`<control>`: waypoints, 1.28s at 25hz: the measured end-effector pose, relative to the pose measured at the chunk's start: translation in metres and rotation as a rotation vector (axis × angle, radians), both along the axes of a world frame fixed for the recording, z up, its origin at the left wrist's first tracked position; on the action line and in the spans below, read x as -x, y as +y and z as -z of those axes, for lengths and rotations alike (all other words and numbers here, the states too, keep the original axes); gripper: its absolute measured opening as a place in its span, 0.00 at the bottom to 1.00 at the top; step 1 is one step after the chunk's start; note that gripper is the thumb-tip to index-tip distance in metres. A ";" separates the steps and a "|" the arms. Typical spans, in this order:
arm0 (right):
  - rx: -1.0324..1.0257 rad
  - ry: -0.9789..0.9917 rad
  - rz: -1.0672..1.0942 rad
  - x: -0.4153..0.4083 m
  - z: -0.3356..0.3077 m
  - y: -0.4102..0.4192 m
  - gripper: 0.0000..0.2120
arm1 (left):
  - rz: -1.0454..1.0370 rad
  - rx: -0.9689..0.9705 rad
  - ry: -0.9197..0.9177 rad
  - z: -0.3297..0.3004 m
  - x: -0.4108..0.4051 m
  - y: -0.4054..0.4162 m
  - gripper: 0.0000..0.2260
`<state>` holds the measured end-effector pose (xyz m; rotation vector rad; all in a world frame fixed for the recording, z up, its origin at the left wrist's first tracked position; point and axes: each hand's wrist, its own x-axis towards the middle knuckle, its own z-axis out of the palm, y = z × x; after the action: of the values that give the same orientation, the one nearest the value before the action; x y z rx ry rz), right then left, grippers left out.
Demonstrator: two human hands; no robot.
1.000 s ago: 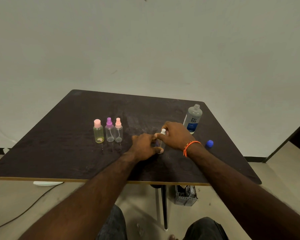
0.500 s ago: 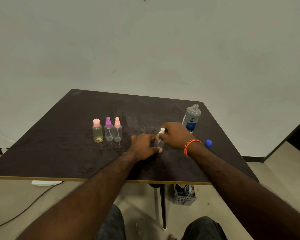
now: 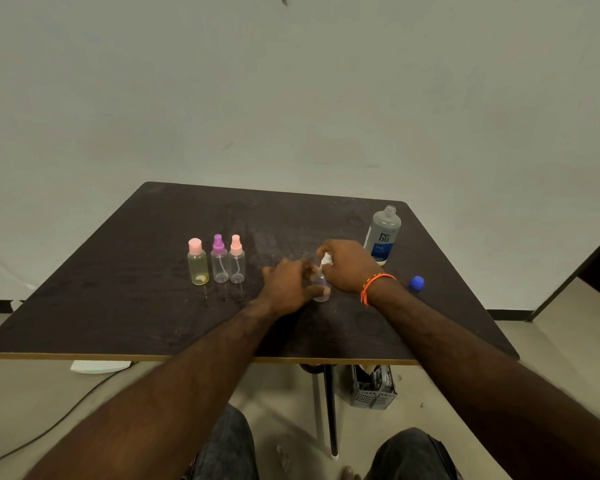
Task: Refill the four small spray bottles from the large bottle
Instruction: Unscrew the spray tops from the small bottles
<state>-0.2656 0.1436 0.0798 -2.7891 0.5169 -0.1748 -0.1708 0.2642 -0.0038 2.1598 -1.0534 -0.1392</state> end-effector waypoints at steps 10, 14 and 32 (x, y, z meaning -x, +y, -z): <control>-0.043 -0.023 -0.013 0.001 0.005 0.000 0.14 | -0.020 0.089 -0.014 0.009 0.007 -0.004 0.24; 0.012 -0.065 0.077 -0.002 0.000 -0.007 0.08 | -0.003 0.054 -0.028 0.005 0.003 -0.008 0.24; -0.108 -0.353 0.596 0.075 0.020 -0.093 0.01 | -0.025 0.020 -0.045 0.004 0.006 -0.008 0.19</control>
<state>-0.3402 0.0509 0.0600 -2.3431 1.1978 -0.7215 -0.1773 0.2560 -0.0076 2.1663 -1.0484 -0.0688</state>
